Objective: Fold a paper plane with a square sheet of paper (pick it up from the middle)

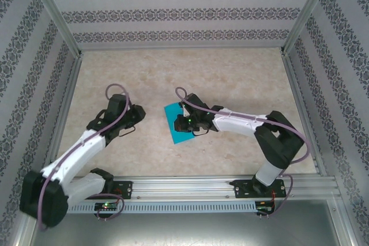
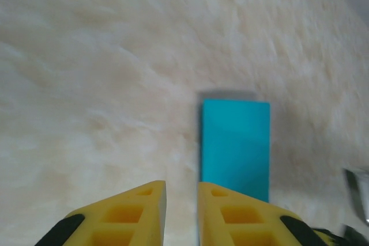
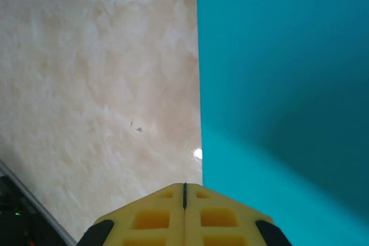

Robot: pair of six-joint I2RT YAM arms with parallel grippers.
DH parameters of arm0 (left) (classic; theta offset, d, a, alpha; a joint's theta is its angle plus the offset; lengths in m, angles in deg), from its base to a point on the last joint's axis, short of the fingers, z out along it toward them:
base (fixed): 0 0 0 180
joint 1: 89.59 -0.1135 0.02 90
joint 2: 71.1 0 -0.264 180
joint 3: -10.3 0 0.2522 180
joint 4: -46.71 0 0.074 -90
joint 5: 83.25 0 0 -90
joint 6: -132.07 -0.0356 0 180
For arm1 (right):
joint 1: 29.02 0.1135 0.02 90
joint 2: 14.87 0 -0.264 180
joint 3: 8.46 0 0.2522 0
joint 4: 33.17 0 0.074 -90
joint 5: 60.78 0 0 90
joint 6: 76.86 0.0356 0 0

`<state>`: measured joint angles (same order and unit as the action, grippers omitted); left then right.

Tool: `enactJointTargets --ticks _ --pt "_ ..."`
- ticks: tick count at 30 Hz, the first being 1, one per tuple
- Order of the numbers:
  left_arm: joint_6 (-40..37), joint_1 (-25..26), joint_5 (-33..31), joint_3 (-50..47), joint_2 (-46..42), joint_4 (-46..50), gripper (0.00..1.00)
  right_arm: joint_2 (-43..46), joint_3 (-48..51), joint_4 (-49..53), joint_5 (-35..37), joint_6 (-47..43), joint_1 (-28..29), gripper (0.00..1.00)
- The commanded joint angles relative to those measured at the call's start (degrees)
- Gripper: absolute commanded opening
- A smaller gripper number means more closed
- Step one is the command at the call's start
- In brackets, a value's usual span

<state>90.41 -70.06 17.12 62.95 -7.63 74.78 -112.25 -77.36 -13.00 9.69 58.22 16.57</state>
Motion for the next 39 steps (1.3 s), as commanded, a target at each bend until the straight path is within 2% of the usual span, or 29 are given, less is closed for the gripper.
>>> enactJointTargets --ticks 1,3,6,10,19,21,30,39 --pt "-1.7 1.1 13.9 5.7 9.2 -10.3 0.21 -3.4 3.5 -15.1 -7.1 6.4 0.4 0.02" --pt "-2.5 2.6 15.6 9.9 15.3 -10.3 0.19 -4.8 4.9 -18.9 -8.1 8.0 0.0 0.01" --pt "-2.2 4.6 17.4 14.9 23.7 -9.5 0.15 -6.0 5.5 -19.2 -8.2 8.2 -0.3 0.0" --pt "-1.5 6.6 19.6 18.2 33.4 -10.7 0.12 -6.9 7.7 -22.1 -8.6 9.9 -0.4 0.0" --pt "-0.1 7.3 16.8 19.7 44.8 -9.3 0.05 -7.5 10.5 -20.5 -9.3 10.2 1.0 0.0" --pt "0.8 7.3 16.6 18.9 46.4 -9.7 0.01 -8.2 11.0 -20.5 -10.0 10.2 1.2 0.0" --pt "-0.2 7.3 13.5 18.1 47.3 -7.0 0.0 -7.1 14.5 -22.7 -12.7 11.4 4.2 0.02" --pt "-0.4 7.3 13.1 18.0 47.6 -7.1 0.0 -4.7 16.8 -21.2 -11.6 11.9 6.4 0.04"
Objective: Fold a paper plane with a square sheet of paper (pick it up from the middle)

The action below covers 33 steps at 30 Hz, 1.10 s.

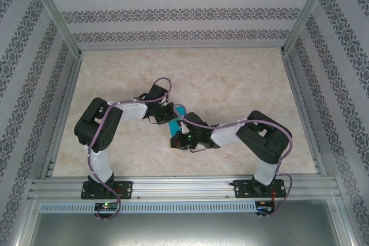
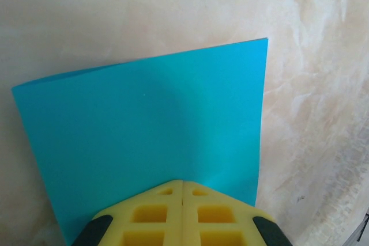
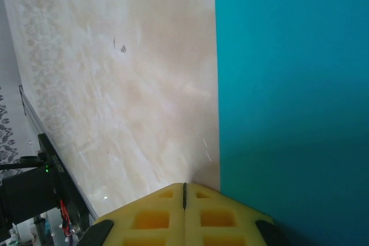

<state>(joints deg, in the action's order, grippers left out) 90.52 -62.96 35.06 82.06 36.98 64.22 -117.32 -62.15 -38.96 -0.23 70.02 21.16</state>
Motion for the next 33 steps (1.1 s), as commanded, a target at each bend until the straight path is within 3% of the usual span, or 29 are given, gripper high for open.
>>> enactJointTargets --ticks 1,4,8,10,11,16,24,33 --pt "-0.6 0.2 -4.5 -1.2 3.0 3.1 0.0 1.2 1.6 5.3 -1.0 -0.2 1.8 0.04" --pt "-1.7 0.3 -3.9 -1.1 2.4 2.7 0.0 5.3 1.8 5.4 0.1 -1.2 0.2 0.05" --pt "-4.2 0.4 -3.5 -0.1 0.7 3.5 0.01 13.5 2.5 13.0 6.0 -6.1 -4.7 0.11" --pt "-5.3 0.4 -2.6 0.8 0.0 3.5 0.03 16.8 3.0 17.3 10.5 -8.4 -8.0 0.24" --pt "-5.7 0.5 -2.3 1.5 0.0 3.8 0.03 17.4 3.2 18.4 11.7 -9.3 -9.5 0.25" --pt "-8.1 0.5 -2.1 3.2 0.9 5.8 0.04 13.3 -0.6 20.8 7.3 -13.1 -16.2 0.3" --pt "-9.6 0.8 1.0 3.0 -2.8 3.9 0.12 8.4 -3.8 20.1 6.4 -13.8 -16.6 0.34" --pt "-9.5 0.9 -10.2 1.6 -7.5 10.3 0.14 6.6 -4.5 19.5 5.0 -14.2 -16.6 0.35"
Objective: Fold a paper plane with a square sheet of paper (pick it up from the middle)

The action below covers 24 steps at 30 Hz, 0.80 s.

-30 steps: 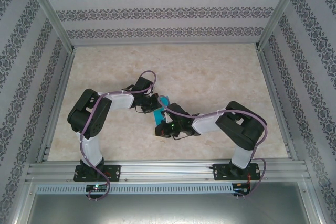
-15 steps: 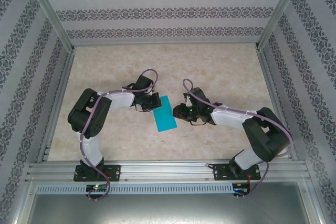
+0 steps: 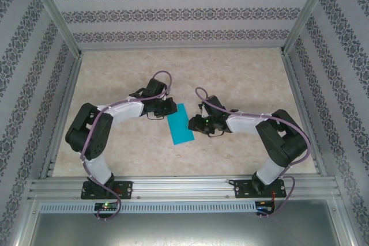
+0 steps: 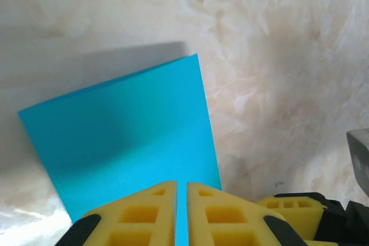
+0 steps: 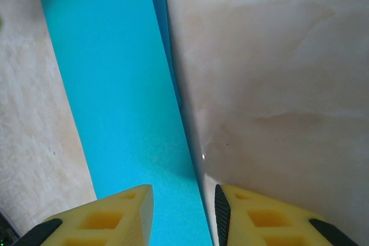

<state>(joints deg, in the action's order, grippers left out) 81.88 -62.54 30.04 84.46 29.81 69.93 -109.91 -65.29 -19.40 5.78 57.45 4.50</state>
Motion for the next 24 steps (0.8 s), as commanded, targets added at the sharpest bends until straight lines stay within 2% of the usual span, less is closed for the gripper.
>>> enactJointTargets --ticks 1,17,24 --pt "-0.6 0.5 -5.9 -0.7 0.2 5.2 0.13 -1.0 -1.5 -0.2 -1.2 -1.8 0.1 0.35" --pt "-0.6 0.5 -5.3 0.4 7.5 5.9 0.07 -1.9 -0.7 -2.6 -3.2 -1.1 -0.2 0.35" --pt "-0.9 0.5 -5.1 -1.0 6.8 4.8 0.07 -2.5 -0.1 -5.2 -5.6 0.4 -0.9 0.36"
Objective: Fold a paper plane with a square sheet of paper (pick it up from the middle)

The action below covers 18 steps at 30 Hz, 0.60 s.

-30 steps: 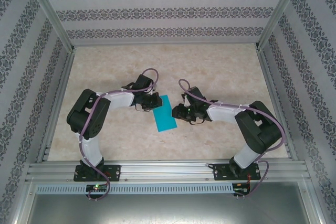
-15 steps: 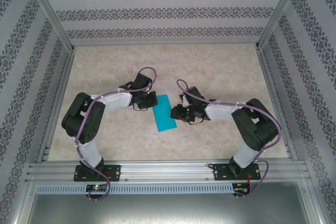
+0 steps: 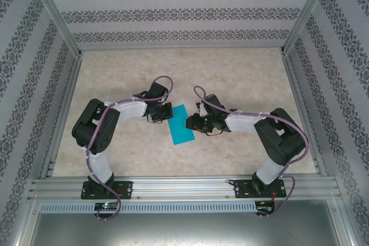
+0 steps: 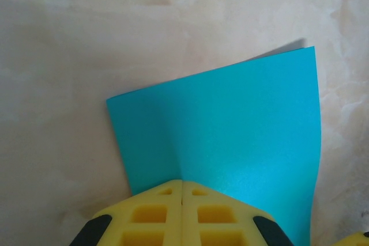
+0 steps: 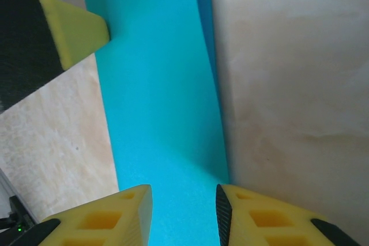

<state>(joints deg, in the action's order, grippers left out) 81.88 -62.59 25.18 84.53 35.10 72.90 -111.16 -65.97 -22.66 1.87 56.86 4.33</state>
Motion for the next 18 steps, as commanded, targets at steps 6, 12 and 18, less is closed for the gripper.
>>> enactJointTargets --ticks 6,12,18 --pt "-1.2 0.6 -0.2 -1.1 1.4 1.8 0.08 -1.1 0.4 -1.1 0.6 0.5 -1.0 0.36" --pt "-1.3 0.5 -1.1 -1.0 0.9 2.7 0.08 -2.3 -0.1 1.1 2.5 -0.7 -1.2 0.36" --pt "-1.3 0.5 -0.1 -1.5 1.1 1.6 0.08 -4.3 1.7 -4.9 -1.5 2.5 0.0 0.35"
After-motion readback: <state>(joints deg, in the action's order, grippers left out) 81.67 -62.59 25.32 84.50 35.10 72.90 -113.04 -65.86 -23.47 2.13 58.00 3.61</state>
